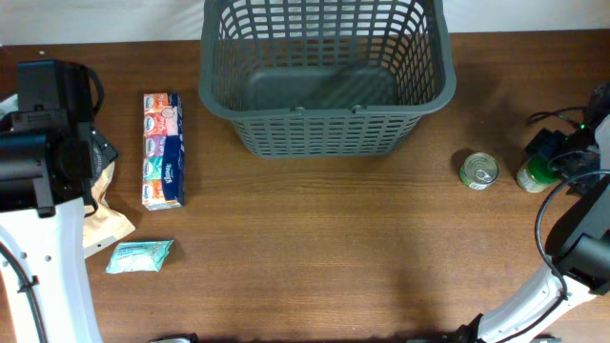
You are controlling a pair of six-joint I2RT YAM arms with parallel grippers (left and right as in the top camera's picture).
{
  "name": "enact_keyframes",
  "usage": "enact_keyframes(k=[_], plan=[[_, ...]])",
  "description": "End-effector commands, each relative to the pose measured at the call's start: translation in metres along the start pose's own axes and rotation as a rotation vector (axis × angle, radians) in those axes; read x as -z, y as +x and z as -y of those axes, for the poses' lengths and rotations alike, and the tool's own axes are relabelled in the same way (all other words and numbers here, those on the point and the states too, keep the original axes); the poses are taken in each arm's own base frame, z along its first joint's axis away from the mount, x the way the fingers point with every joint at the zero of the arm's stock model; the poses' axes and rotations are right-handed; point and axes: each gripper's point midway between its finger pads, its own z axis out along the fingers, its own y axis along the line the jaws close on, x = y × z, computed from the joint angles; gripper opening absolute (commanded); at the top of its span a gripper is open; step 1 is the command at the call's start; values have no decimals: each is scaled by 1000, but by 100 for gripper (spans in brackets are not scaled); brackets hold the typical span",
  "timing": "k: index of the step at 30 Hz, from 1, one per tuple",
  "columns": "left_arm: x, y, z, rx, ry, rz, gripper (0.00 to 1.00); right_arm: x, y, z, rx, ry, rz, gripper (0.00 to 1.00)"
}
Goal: Pack container
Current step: 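Close the right gripper around the green-capped jar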
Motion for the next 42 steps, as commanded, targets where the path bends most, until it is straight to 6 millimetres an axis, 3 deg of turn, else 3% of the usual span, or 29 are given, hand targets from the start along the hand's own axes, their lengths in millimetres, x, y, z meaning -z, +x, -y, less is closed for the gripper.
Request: enact_keyframes(k=[1, 23, 34, 42], plan=[[-2, 0, 1, 10, -2, -7, 100, 1, 2, -2, 4, -11, 6, 99], [-2, 0, 1, 10, -2, -7, 100, -18, -5, -5, 2, -21, 39, 99], [-2, 0, 1, 10, -2, -7, 100, -42, 0, -8, 0, -26, -12, 99], [-2, 0, 1, 10, -2, -7, 99, -43, -4, -9, -4, -30, 2, 99]])
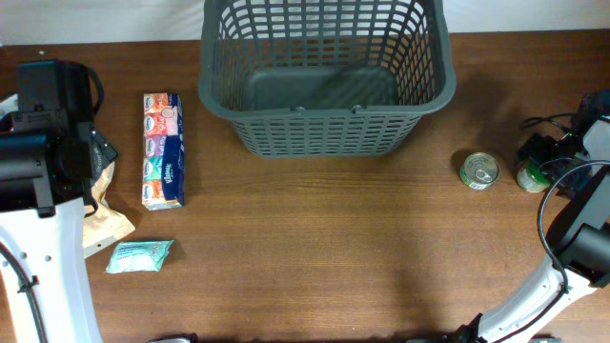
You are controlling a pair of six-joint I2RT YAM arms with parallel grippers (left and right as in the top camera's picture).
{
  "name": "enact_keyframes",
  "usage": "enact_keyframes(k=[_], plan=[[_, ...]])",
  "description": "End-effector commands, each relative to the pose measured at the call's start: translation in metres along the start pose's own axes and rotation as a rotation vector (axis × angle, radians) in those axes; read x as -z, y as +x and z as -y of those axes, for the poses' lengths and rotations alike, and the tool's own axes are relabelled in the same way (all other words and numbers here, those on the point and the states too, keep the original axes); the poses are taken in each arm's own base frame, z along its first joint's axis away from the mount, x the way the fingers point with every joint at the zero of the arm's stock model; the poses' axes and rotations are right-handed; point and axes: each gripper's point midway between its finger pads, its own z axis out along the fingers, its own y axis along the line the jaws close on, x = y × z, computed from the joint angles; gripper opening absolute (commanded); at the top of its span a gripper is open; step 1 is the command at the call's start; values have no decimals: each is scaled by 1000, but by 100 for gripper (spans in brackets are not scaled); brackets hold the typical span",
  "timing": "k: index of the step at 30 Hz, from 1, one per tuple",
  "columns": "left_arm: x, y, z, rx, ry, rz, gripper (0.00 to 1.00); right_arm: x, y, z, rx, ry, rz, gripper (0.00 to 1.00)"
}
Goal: Pack container
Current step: 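Close the right gripper around the green-capped jar, then lift the green-capped jar with the right gripper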
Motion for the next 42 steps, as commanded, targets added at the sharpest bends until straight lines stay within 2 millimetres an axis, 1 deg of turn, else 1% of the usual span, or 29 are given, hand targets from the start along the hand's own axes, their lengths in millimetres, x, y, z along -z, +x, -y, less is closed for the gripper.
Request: enact_keyframes(k=[1, 26, 32, 34, 42], plan=[[-2, 0, 1, 10, -2, -6, 100, -7, 4, -1, -4, -3, -19, 99], [-2, 0, 1, 10, -2, -6, 100, -8, 2, -2, -6, -4, -11, 99], [-2, 0, 1, 10, -2, -6, 100, -8, 1, -2, -6, -5, -7, 100], [-2, 0, 1, 10, -2, -6, 100, -8, 1, -2, -6, -5, -7, 93], [-2, 0, 1, 10, -2, -6, 100, -8, 1, -2, -6, -6, -8, 53]])
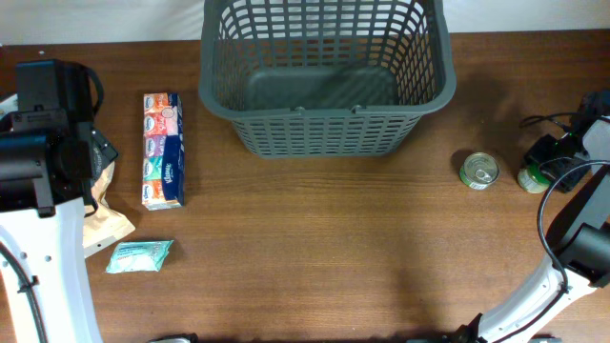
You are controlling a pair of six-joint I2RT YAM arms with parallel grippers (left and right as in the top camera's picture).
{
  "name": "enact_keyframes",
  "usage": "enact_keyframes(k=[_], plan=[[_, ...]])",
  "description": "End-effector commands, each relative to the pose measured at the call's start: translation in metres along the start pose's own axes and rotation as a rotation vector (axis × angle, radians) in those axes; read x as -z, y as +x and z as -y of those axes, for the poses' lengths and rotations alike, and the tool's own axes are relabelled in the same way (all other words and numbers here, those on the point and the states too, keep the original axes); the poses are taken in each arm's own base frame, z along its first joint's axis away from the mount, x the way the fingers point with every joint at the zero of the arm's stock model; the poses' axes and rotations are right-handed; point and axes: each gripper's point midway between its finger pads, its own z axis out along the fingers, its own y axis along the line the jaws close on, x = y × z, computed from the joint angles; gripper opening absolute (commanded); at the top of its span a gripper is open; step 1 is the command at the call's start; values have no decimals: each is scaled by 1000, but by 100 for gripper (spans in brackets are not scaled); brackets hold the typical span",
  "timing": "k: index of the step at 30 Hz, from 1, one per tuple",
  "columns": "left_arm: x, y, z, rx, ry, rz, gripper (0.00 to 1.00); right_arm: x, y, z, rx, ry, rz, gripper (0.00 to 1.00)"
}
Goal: Pack container
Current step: 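Lift the green-capped jar with the right gripper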
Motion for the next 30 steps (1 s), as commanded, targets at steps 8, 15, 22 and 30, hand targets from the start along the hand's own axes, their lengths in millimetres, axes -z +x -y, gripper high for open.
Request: enact_keyframes(k=[8, 15, 22, 30], plan=[[-2, 0, 1, 11, -2, -6, 100, -8, 5, -1, -33, -3, -24, 18], [-2, 0, 1, 10, -2, -6, 100, -8, 6, -2, -33, -4, -27, 4], [-2, 0, 1, 10, -2, -6, 100, 7, 0, -4, -33, -12, -24, 4], [-2, 0, 1, 10, -2, -6, 100, 59, -30, -11, -35, -35, 50, 4]])
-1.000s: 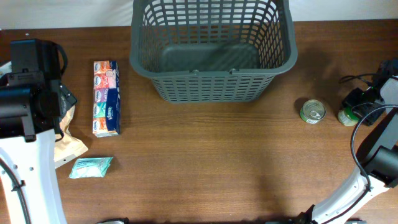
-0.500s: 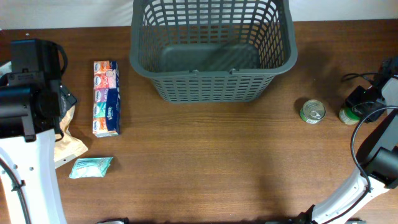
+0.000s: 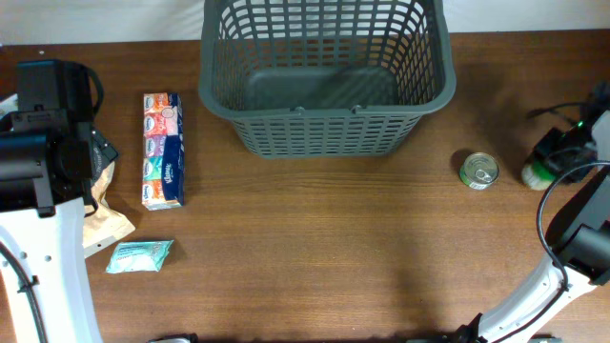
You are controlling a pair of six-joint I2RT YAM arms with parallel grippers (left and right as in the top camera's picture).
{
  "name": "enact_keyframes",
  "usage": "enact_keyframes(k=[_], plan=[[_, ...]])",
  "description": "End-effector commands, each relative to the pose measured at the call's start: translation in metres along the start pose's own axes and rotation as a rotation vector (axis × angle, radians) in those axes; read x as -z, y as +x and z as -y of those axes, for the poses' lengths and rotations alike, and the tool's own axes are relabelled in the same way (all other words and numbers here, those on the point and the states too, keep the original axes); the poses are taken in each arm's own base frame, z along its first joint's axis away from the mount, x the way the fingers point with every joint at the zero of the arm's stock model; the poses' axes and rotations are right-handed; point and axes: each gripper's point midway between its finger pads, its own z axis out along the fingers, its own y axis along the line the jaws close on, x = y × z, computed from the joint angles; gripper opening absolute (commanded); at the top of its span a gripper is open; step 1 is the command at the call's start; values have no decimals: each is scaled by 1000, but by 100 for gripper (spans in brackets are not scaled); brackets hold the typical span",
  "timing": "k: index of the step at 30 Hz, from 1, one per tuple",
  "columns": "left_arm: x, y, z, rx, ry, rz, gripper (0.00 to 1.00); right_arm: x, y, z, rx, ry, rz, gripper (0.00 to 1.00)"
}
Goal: Pack container
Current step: 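Lift the green-capped jar with the right gripper, then carry the jar with the right gripper over the gray basket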
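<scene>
The grey slatted basket stands at the back middle of the table, nothing showing inside it. To its right, a tin can stands upright. Beside it is a small green-and-white bottle, with my right gripper right over its far side; its fingers are too dark to read. A strip of tissue packs and a teal packet lie at the left. My left gripper hangs over a tan bag, mostly hidden by its own arm.
The left arm's black and white body covers the table's left edge. The right arm's cable and white link curve along the right edge. Bare brown wood lies in front of the basket.
My right gripper has shifted slightly to the right and back at the bottle, which sits a touch further right. The left arm and the other items have not moved.
At every earlier moment the right gripper hovered at the green-and-white bottle, shifting by small amounts around it, while the bottle stayed beside the can. Basket, tissue strip, teal packet, tan bag and left arm kept their places throughout.
</scene>
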Motion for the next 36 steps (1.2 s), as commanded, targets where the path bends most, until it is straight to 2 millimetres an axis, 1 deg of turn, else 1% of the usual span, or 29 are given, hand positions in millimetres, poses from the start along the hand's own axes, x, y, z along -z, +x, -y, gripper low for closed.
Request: enact_keyframes(k=[1, 4, 7, 10, 11, 13, 14, 15, 18, 20, 21, 23, 24, 27, 30, 32, 36], plan=[[-2, 0, 1, 10, -3, -7, 100, 36, -25, -9, -7, -35, 89, 4], [-2, 0, 1, 10, -3, -7, 100, 68, -35, -16, -5, -71, 125, 4], [-2, 0, 1, 10, -3, -7, 100, 108, -43, -30, 2, -152, 169, 4], [-2, 0, 1, 10, -3, -7, 100, 155, -49, -45, 17, -249, 235, 4], [-2, 0, 1, 10, -3, -7, 100, 177, -52, -50, 25, -286, 274, 3], [-2, 0, 1, 10, -3, -7, 100, 212, -54, -57, 41, -347, 342, 4], [-2, 0, 1, 10, -3, -7, 100, 235, -53, -62, 54, -387, 386, 4], [-2, 0, 1, 10, -3, -7, 100, 252, -52, -65, 64, -418, 419, 4], [-2, 0, 0, 10, -3, -7, 100, 312, -38, -80, 123, -550, 531, 4], [-2, 0, 1, 10, -3, -7, 100, 353, -21, -94, 147, -648, 600, 4], [-2, 0, 1, 10, -3, -7, 100, 364, -15, -99, 158, -677, 617, 4], [-2, 0, 1, 10, -3, -7, 100, 394, 6, -116, 222, -764, 667, 4], [-2, 0, 1, 10, -3, -7, 100, 405, 16, -126, 245, -803, 681, 4], [-2, 0, 1, 10, -3, -7, 100, 430, 48, -157, 328, -877, 698, 4], [-2, 0, 1, 10, -3, -7, 100, 441, 81, -193, 432, -932, 695, 4], [-2, 0, 1, 10, -3, -7, 100, 442, 98, -214, 477, -925, 699, 4], [-2, 0, 1, 10, -3, -7, 100, 430, 118, -255, 561, -820, 758, 4]])
